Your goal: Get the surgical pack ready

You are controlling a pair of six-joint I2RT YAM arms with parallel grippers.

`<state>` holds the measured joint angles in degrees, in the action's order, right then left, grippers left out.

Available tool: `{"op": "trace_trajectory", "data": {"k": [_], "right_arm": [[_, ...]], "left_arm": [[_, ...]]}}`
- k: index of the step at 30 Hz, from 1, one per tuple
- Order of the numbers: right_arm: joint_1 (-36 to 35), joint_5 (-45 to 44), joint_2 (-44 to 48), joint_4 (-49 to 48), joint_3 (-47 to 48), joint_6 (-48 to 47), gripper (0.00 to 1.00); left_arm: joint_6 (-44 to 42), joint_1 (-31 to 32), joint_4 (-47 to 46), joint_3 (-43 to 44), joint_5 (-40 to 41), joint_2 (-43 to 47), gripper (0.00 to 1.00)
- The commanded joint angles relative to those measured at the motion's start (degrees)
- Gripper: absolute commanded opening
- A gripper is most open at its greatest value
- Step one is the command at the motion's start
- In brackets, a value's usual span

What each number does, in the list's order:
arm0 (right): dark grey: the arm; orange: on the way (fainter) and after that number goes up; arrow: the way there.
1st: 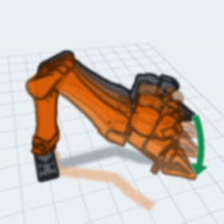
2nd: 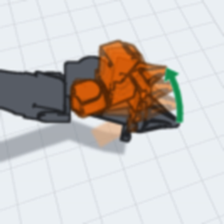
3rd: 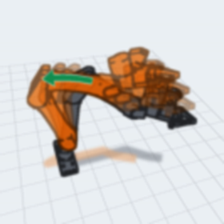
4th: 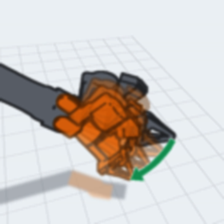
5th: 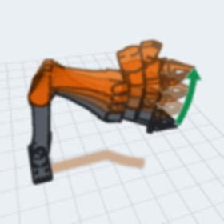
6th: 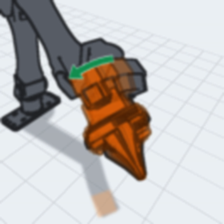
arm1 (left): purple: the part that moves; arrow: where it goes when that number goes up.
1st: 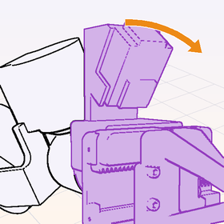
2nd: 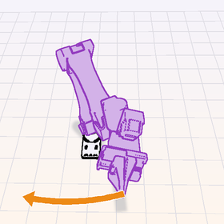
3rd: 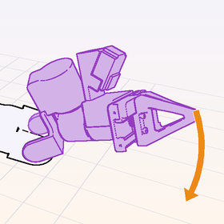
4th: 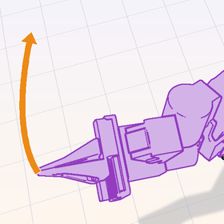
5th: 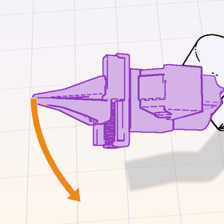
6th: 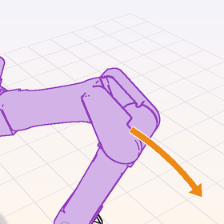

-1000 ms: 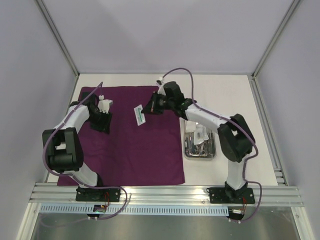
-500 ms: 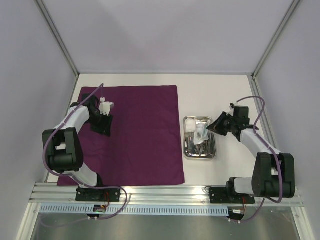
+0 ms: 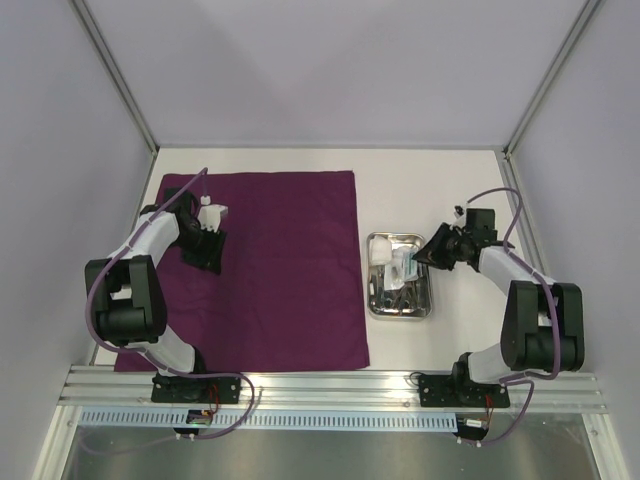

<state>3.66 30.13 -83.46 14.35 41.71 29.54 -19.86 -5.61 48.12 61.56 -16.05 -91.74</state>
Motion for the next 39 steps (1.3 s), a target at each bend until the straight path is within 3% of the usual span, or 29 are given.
{"op": "trace_trajectory", "data": {"k": [1, 4, 5, 8, 12, 16, 19, 29, 39], "right_arm": [[-0.23, -4.01, -0.74, 5.31, 5.20, -6.24, 0.16], [-0.41, -7.70, -0.65, 10.06, 9.24, -9.32, 0.21], [-0.41, -8.85, -0.74, 11.13, 10.22, -10.02, 0.30], [-0.76, -12.28, -0.30, 14.99, 13.47, -12.31, 0.41], [-2.51, -19.12, 1.89, 20.27, 17.52, -13.81, 0.45], [-12.67, -38.07, 4.79, 29.82, 19.81, -13.11, 0.45], [-18.94, -45.23, 5.15, 36.79, 19.72, -11.70, 0.45], [-20.98, -44.02, 5.50, 41.37, 16.56, -9.06, 0.46], [-17.99, -38.93, -3.11, 38.83, 14.72, -10.38, 0.24]], "left_arm": [[-0.80, -0.02, 1.19, 1.46, -1.52, 0.51, 0.56], [-0.80, -0.02, 1.36, 1.81, -2.05, 0.34, 0.56], [-0.88, 0.07, 1.36, 1.81, -2.05, 0.34, 0.56], [-0.89, 0.07, 1.63, 1.90, -2.05, 0.34, 0.56], [-1.15, -0.02, 1.80, 1.72, -2.05, 0.78, 0.56], [-1.41, 0.07, 1.72, 1.46, -2.14, 1.13, 0.57], [-1.50, 0.07, 1.72, 1.20, -2.58, 1.13, 0.57], [-3.52, 0.07, 1.36, -0.91, -3.72, 1.74, 0.57], [-4.93, 0.07, 0.75, -1.53, -3.54, 2.53, 0.57]]}}
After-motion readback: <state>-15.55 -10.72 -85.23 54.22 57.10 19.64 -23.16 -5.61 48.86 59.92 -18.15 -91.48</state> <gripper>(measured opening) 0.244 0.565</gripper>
